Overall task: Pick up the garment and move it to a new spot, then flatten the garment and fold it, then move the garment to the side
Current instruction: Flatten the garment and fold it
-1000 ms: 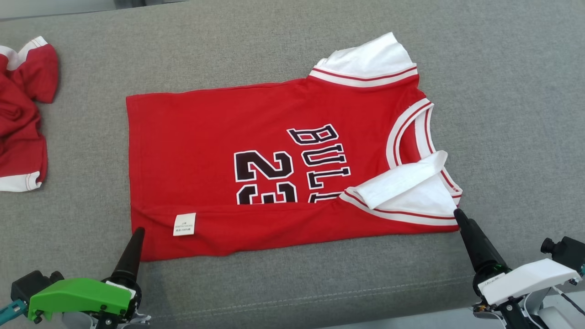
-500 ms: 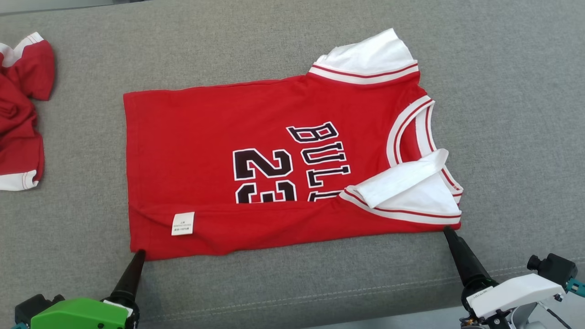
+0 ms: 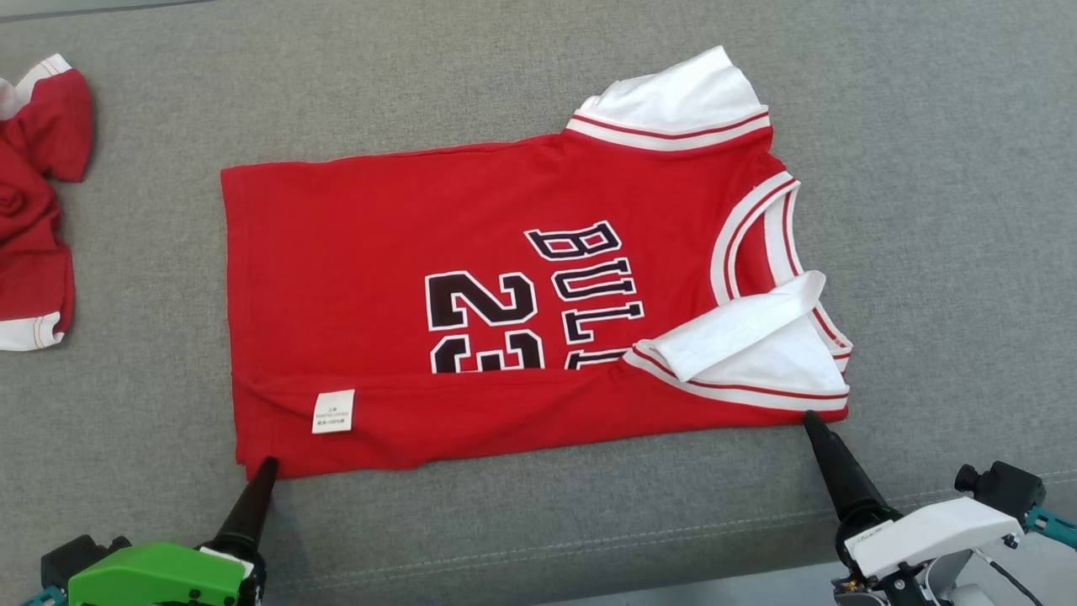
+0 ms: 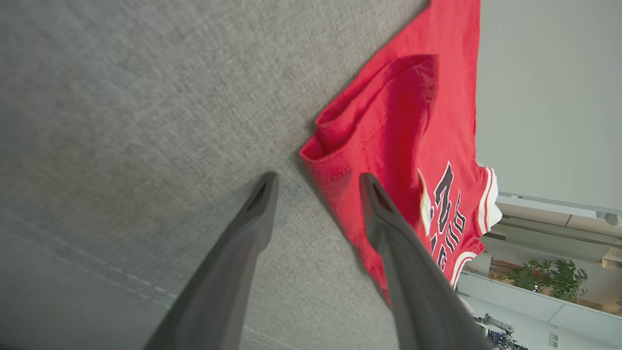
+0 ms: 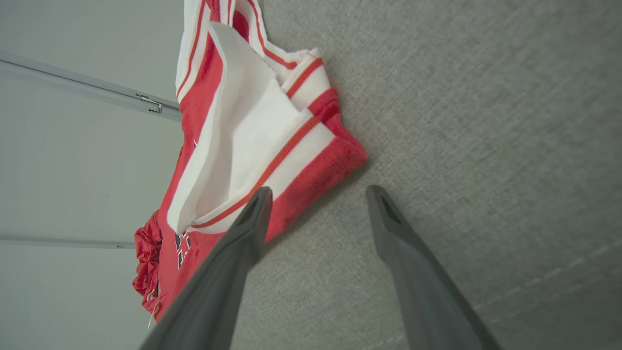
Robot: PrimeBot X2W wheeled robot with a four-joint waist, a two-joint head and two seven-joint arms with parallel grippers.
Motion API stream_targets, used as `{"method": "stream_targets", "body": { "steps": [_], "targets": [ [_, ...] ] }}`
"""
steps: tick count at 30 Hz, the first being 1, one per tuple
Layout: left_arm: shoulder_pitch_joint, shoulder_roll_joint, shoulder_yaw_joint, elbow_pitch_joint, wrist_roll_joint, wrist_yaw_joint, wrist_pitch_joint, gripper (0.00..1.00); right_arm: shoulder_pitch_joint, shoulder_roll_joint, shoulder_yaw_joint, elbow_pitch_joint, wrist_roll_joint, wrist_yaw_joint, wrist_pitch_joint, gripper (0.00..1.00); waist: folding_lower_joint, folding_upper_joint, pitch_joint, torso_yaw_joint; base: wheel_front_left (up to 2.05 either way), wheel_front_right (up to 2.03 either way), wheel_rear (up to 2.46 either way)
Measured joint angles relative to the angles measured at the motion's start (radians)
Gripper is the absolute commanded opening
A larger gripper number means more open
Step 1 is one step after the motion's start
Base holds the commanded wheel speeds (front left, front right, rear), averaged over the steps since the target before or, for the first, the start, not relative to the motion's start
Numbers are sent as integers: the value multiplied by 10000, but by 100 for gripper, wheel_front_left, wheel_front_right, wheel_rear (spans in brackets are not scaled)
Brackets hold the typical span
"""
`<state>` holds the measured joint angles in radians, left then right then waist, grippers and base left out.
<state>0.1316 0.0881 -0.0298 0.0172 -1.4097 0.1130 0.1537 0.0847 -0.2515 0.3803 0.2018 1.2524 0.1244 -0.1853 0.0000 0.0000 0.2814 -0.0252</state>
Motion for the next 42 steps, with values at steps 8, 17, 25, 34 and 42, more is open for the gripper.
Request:
{"method": "stream_targets", "body": {
  "steps": [8, 17, 25, 34, 42],
  "targets": [
    [-331, -33, -178, 94, -15, -167, 127, 71, -347, 104, 113, 238, 86, 0, 8, 100, 0, 0, 1, -12, 0, 0, 0],
    [-562, -61, -276, 339, -15, -176, 142, 44, -648, 174, 33, 476, 245, 0, 0, 100, 0, 0, 12, -22, 0, 0, 0],
    [-791, -63, -297, 477, -13, -316, 174, 19, -957, 198, 31, 625, 301, 0, -4, 3, 0, 0, 29, -53, 0, 0, 0],
    [-909, -61, -288, 477, -13, -514, 184, 0, -1032, 207, 119, 525, 426, 0, -4, 0, 0, 0, -5, -11, 0, 0, 0],
    [-1034, 109, -196, -96, -10, -602, 219, 0, -1493, -21, 259, -539, 437, 0, -15, 0, 0, 0, -153, 1, 0, 0, 0]
  ]
}}
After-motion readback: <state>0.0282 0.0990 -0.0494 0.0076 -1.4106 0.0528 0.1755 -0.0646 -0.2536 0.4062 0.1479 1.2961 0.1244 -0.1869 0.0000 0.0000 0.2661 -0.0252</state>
